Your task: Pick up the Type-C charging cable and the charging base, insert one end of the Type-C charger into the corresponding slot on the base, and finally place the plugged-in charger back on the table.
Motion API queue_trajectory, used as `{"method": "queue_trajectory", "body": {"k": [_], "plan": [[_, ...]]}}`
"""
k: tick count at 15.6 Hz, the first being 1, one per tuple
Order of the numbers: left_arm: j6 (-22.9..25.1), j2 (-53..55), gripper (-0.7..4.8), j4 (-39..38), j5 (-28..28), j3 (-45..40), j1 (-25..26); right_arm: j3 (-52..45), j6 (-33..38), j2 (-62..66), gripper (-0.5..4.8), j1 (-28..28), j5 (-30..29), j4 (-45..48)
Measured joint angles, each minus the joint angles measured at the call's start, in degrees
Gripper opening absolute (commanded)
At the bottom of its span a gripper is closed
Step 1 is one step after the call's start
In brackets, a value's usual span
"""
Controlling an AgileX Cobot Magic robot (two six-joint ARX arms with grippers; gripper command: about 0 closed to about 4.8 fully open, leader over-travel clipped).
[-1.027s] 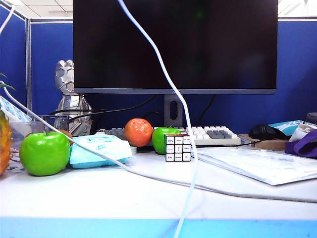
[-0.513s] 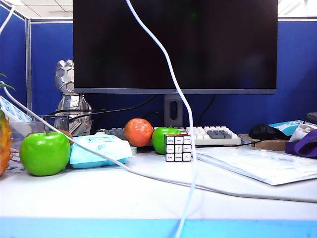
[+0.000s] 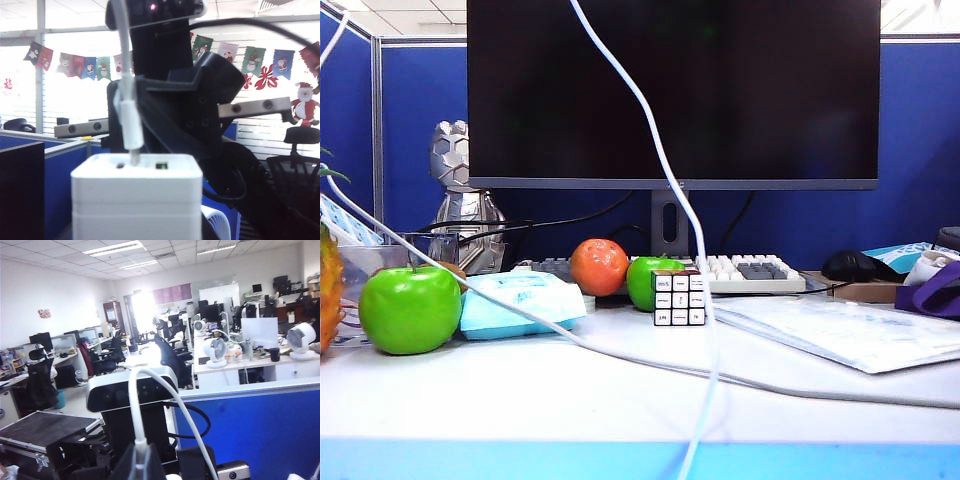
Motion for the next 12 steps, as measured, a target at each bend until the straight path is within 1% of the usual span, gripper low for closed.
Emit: {"method": "queue_trajectory", "body": {"k": [9, 12], "plan": [[-0.59, 0.04, 0.17, 0.44, 1.55, -0.20, 0.04, 0.07, -0.42, 0.87, -0.01, 0.04, -0.24, 0.48], [-0.59, 0.15, 0.17, 1.03, 2.36, -0.24, 0.02, 0.07, -1.42, 0.87, -0.01, -0.52, -2.86, 0.90]]}}
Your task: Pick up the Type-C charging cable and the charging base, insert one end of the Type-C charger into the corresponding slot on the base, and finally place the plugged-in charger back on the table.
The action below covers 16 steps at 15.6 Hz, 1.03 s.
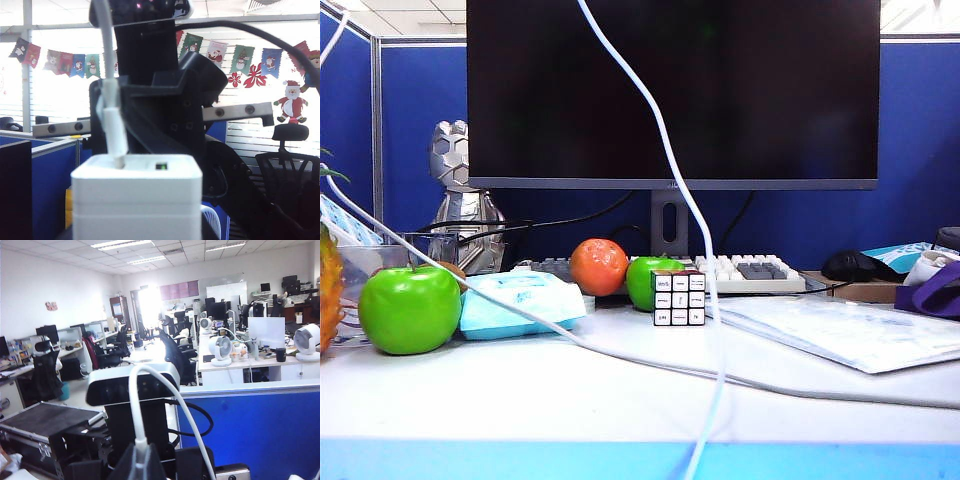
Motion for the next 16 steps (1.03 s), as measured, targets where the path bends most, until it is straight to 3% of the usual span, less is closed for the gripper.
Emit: {"method": "queue_trajectory", "body": {"k": [10, 16], "plan": [[-1.29, 0.24, 0.17, 1.55, 0.52, -0.28, -0.02, 0.11, -0.72, 0.00, -0.01, -1.62, -3.26, 0.37], [-1.33, 0.35, 0.17, 0.33, 0.09, -0.37, -0.02, 0.22, -4.76, -0.04, -0.01, -1.79, -4.72, -4.35]]}}
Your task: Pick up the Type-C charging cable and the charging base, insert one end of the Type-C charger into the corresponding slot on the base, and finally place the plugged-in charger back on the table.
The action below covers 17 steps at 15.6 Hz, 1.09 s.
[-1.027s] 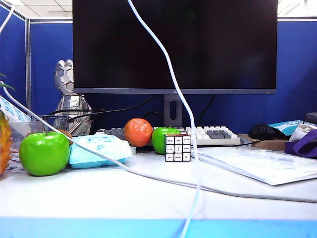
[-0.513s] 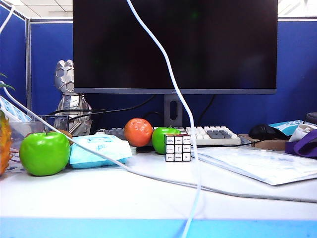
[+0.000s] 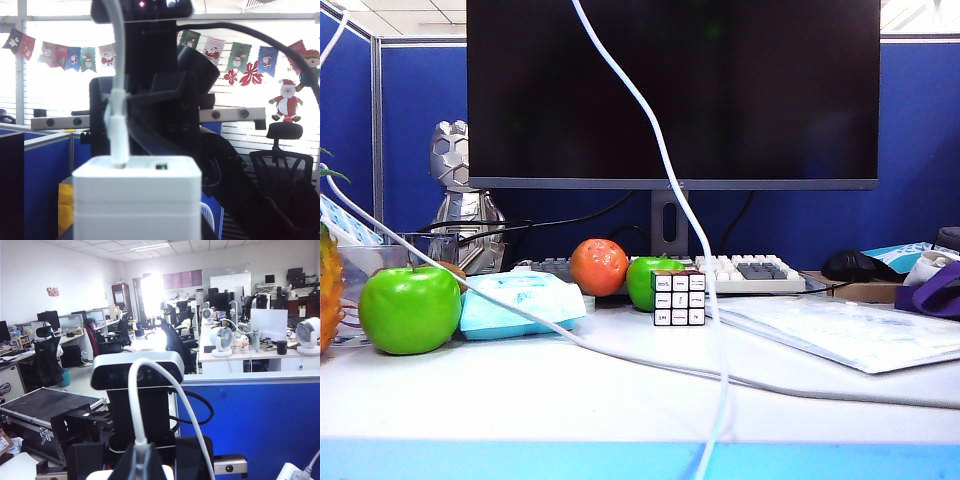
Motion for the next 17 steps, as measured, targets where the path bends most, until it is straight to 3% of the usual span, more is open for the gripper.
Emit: {"method": "queue_trajectory", "body": {"k": [8, 15, 17], "plan": [[0.00, 0.24, 0.17, 1.05, -0.17, -0.44, 0.00, 0.13, -6.21, -0.33, -0.01, -0.07, -0.48, -5.77], [0.00, 0.26, 0.16, 1.53, 0.17, -0.52, 0.00, 0.17, -6.64, -0.39, 0.00, -0.11, -1.46, -7.08], [0.00, 0.26, 0.16, 1.55, 0.24, -0.55, 0.00, 0.28, -6.78, -0.39, 1.69, -0.11, -1.27, -7.02]]}}
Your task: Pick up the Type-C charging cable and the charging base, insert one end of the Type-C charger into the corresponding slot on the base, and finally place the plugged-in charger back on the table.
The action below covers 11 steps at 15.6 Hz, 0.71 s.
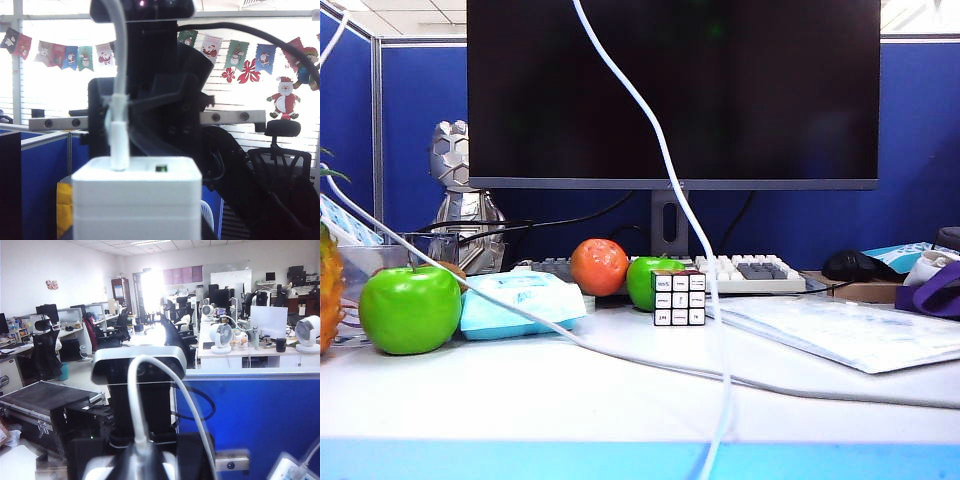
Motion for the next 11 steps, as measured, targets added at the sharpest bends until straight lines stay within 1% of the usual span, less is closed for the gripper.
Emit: {"method": "queue_trajectory", "body": {"k": [1, 5, 7, 8, 10, 11], "plan": [[-0.37, -0.04, 0.16, 0.74, -0.52, 0.04, 0.02, 0.00, -0.02, 0.02, 1.71, -0.11, -0.81, -0.07], [-0.28, -0.13, 0.16, 1.57, -1.88, 0.11, 0.37, 0.07, 0.04, -0.15, 1.71, -0.52, 0.00, 1.09], [0.26, -0.09, 0.16, 1.57, -2.78, 0.20, 0.35, 0.07, 0.66, -0.15, 1.71, -2.14, -0.13, 0.28], [0.42, -0.20, 0.16, 3.93, -3.15, 0.74, 0.31, -0.37, 0.68, 0.17, 1.71, -3.02, 0.22, -1.27], [2.27, -1.42, 0.16, 4.55, -2.60, 1.33, -0.07, -0.61, 0.87, 1.11, 1.71, -4.66, 1.77, -2.86], [3.39, -1.42, 0.16, 3.39, -2.58, 1.36, 0.00, -0.57, 0.87, 0.90, 1.71, -5.62, 2.58, -2.86]]}}
